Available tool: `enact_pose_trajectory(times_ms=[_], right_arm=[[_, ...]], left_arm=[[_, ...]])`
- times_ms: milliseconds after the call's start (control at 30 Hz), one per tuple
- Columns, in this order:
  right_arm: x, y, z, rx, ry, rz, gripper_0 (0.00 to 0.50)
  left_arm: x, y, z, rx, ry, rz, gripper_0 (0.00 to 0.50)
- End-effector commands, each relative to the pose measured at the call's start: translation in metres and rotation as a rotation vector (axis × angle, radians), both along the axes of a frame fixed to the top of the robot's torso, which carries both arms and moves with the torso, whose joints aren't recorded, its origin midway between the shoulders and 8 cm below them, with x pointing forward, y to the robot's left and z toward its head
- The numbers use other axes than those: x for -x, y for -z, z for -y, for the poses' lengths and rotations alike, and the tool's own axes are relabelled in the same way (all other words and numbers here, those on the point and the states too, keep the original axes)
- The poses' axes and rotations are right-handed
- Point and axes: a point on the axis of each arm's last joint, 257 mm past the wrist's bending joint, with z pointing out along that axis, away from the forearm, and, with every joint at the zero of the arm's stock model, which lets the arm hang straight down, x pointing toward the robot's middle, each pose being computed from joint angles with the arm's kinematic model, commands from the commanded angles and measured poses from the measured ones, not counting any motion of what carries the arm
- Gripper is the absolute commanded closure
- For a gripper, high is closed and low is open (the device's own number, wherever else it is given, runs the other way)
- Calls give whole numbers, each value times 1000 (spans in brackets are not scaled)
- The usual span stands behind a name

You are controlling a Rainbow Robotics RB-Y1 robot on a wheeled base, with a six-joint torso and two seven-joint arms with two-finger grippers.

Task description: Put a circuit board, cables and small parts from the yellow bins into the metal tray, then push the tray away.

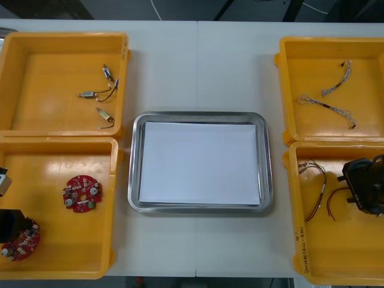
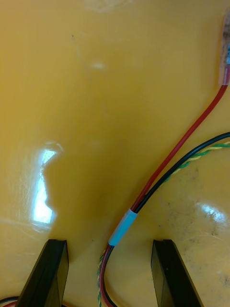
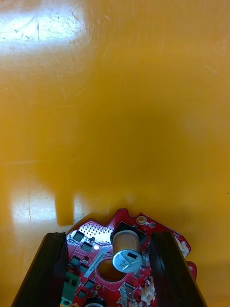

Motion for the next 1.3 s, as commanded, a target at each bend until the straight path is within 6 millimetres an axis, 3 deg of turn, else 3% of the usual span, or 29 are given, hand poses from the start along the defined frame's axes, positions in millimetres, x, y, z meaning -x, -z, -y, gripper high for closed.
enact_pose_trajectory(times_ms=[33, 100, 133, 167, 200, 233, 433, 467, 533, 567, 900, 1100, 1300], right_arm=[[-7, 1, -14, -44, 46, 9, 0], [-6, 3, -15, -47, 48, 6, 0], [-5, 5, -15, -49, 52, 0, 0], [-5, 5, -15, -50, 54, -1, 0], [-5, 6, -15, -53, 54, -4, 0], [-3, 7, -15, -53, 55, -7, 0], [-1, 10, -14, -52, 57, -12, 0], [0, 10, -14, -52, 58, -14, 74], [1, 11, -13, -52, 59, -15, 384], [0, 10, -13, -52, 58, -14, 488], [-1, 3, -8, -56, 63, 5, 500], [-3, -25, 4, -15, 55, 46, 500], [9, -58, 17, 41, 34, 46, 500]], left_arm=[[11, 6, -7, -69, 101, -23, 16], [11, 7, -6, -67, 102, -19, 135], [10, 9, -4, -66, 105, -14, 301], [9, 10, -2, -65, 106, -10, 349], [9, 11, -1, -61, 107, -7, 455], [9, 12, 0, -60, 106, -7, 497], [9, 11, 1, -55, 104, -5, 500], [9, 11, 0, -56, 105, -6, 500], [8, 11, 1, -53, 102, -5, 498], [7, 9, -1, -55, 102, -2, 498], [2, -22, -12, -87, 99, -27, 499], [-2, -54, -16, -113, 97, -50, 497], [-10, -81, -12, -122, 102, -68, 500]])
